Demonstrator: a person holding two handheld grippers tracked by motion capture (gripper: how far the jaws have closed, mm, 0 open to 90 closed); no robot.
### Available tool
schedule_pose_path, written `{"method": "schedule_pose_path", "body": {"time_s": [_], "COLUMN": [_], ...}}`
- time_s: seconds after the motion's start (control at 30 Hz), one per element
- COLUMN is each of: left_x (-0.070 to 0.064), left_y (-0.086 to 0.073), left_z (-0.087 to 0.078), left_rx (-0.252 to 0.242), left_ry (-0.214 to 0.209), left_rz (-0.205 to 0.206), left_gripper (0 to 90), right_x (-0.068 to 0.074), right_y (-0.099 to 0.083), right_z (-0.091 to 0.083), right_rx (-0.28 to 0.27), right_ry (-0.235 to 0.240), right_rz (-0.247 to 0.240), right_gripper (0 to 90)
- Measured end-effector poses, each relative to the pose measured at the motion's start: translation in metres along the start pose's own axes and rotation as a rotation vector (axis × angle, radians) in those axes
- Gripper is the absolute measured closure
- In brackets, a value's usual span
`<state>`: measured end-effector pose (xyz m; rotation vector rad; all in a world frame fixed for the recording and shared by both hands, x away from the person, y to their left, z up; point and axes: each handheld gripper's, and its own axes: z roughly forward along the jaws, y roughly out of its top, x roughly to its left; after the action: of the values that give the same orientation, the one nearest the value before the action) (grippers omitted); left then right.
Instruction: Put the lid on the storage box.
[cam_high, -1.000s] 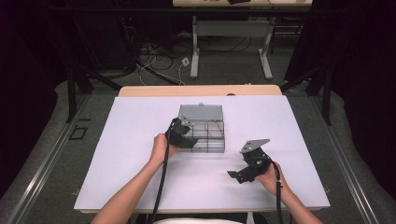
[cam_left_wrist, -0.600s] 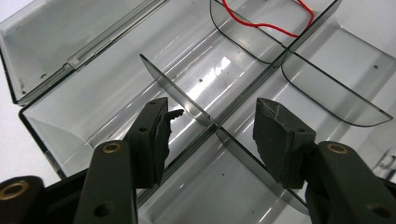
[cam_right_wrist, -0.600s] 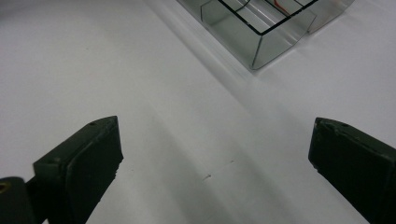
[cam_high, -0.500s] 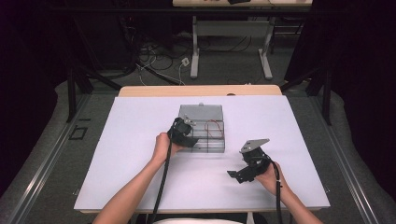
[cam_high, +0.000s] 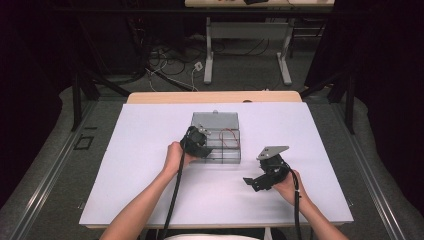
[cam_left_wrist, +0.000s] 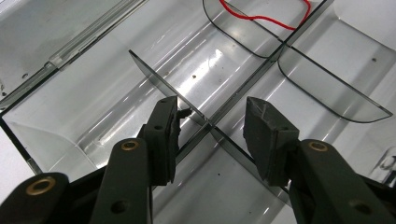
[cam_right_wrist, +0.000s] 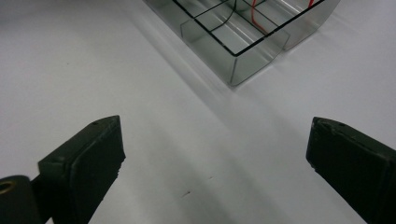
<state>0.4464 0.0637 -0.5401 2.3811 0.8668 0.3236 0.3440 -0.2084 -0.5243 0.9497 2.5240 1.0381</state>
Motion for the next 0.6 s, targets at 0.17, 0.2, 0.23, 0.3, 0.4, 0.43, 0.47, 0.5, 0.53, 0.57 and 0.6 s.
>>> {"method": "schedule_pose_path", "body": {"time_s": [0.17, 0.2, 0.23, 0.3, 0.4, 0.43, 0.47, 0.5, 0.53, 0.57, 0.6], "left_x": [0.0, 0.0, 0.0, 0.0, 0.0, 0.0, -0.001, -0.001, -0.001, -0.001, -0.001], "left_y": [0.0, 0.0, -0.001, -0.001, -0.001, -0.001, -0.001, -0.001, -0.001, -0.001, -0.001], "left_z": [0.0, 0.0, -0.001, -0.001, 0.0, 0.0, 0.0, 0.0, 0.0, 0.0, 0.0], "left_rx": [-0.006, -0.006, -0.005, -0.011, -0.019, -0.016, -0.021, -0.021, -0.021, -0.022, -0.022], "left_ry": [0.01, 0.01, 0.01, 0.01, 0.013, 0.012, 0.012, 0.013, 0.013, 0.012, 0.012], "left_rz": [0.004, 0.004, 0.006, 0.001, 0.001, 0.001, -0.003, -0.004, -0.004, -0.003, -0.003], "left_gripper": [56.0, 56.0, 56.1, 56.4, 56.7, 56.7, 56.7, 56.7, 56.7, 56.7, 56.7], "right_x": [-0.012, -0.012, -0.016, -0.02, -0.026, -0.031, -0.035, -0.038, -0.038, -0.043, -0.043], "right_y": [0.011, 0.011, 0.016, 0.021, 0.025, 0.029, 0.032, 0.034, 0.034, 0.038, 0.038], "right_z": [0.003, 0.003, 0.003, 0.004, 0.008, 0.011, 0.013, 0.015, 0.015, 0.02, 0.02], "right_rx": [-0.052, -0.052, -0.054, -0.055, -0.076, -0.079, -0.074, -0.074, -0.074, -0.075, -0.075], "right_ry": [-0.009, -0.009, -0.011, -0.038, -0.047, -0.048, -0.049, -0.044, -0.044, -0.058, -0.058], "right_rz": [0.061, 0.061, 0.07, 0.061, 0.056, 0.063, 0.063, 0.067, 0.067, 0.069, 0.069], "right_gripper": [14.9, 14.9, 20.7, 33.9, 41.7, 50.1, 56.4, 58.6, 58.6, 67.5, 67.5]}}
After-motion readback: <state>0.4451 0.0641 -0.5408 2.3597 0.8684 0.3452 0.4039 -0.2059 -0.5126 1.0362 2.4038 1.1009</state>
